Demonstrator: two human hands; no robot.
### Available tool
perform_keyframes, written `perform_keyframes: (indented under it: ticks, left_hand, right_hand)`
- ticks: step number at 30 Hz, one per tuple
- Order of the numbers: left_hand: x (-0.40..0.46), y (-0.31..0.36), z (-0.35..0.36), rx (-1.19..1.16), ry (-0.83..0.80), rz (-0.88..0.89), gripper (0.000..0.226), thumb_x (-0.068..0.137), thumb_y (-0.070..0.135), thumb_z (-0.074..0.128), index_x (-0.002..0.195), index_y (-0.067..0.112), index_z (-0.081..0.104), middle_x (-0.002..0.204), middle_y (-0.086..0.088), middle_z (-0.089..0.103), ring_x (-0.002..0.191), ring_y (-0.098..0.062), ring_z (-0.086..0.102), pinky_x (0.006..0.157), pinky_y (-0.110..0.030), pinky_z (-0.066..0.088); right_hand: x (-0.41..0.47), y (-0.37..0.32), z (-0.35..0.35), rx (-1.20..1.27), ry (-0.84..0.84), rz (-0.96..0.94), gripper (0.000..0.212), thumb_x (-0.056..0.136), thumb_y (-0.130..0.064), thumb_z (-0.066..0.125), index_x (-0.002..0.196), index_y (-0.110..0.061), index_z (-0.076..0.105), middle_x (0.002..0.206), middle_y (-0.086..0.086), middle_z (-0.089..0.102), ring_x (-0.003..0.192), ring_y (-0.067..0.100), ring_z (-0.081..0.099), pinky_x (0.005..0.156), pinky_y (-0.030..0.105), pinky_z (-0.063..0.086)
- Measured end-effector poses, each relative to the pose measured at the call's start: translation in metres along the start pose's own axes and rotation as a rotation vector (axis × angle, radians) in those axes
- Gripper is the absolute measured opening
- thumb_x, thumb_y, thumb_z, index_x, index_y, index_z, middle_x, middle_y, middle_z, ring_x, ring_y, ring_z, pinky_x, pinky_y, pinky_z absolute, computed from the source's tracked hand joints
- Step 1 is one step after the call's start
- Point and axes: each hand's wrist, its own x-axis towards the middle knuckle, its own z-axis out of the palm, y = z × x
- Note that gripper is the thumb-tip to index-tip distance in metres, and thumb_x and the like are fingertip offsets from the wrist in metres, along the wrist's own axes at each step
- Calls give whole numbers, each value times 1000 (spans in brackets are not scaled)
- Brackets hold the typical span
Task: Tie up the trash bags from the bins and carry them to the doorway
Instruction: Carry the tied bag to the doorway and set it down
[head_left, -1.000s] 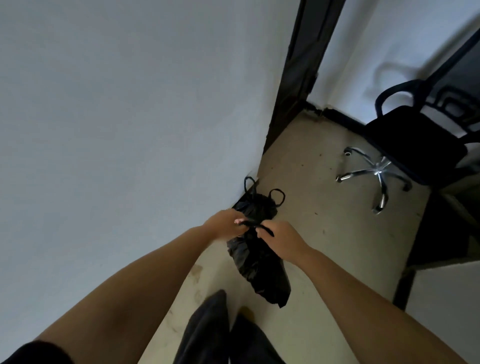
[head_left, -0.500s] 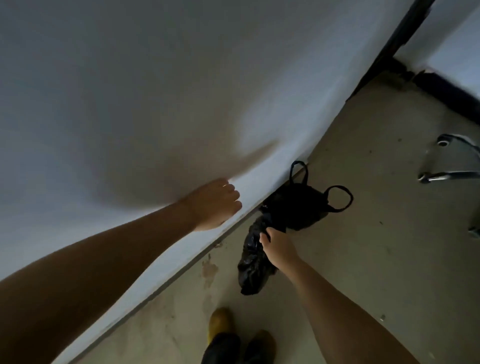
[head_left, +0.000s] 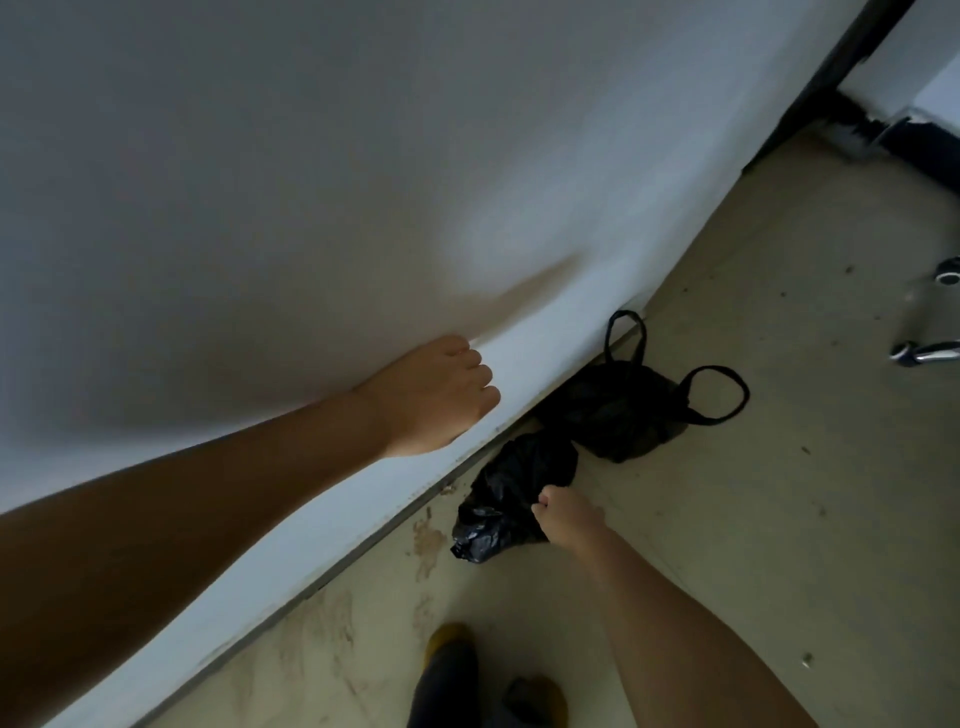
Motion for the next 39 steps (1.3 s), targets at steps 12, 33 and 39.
perform_keyframes:
  ticks: [12,33,39]
  left_hand:
    - [-15,10,-160,-393,-399,-177,37,98,20,34,132,14,47,126,-7,53,117,-24,49,93,-34,43]
    - [-130,26,-232,-762,-320,-772,40,99,25,33,138,20,39,140,-7,46,125,-26,47,100,-38,40]
    - [-177,60,-231,-933,-290,-1181,39,99,24,35,136,18,41,137,-9,48,120,-28,50,97,-38,42]
  right_hand:
    - [-230,-17,-179,-133,102,9,43,97,-36,38,135,-16,42,136,11,49,126,31,45,105,46,34]
    - [-348,-96,-223,-424,254,-220,37,99,-31,33,129,-14,47,128,10,51,119,32,46,108,54,28]
    - [-339,-136,-222,-723,115,-437,36,100,-29,30,128,-13,45,128,10,51,118,31,46,101,47,34]
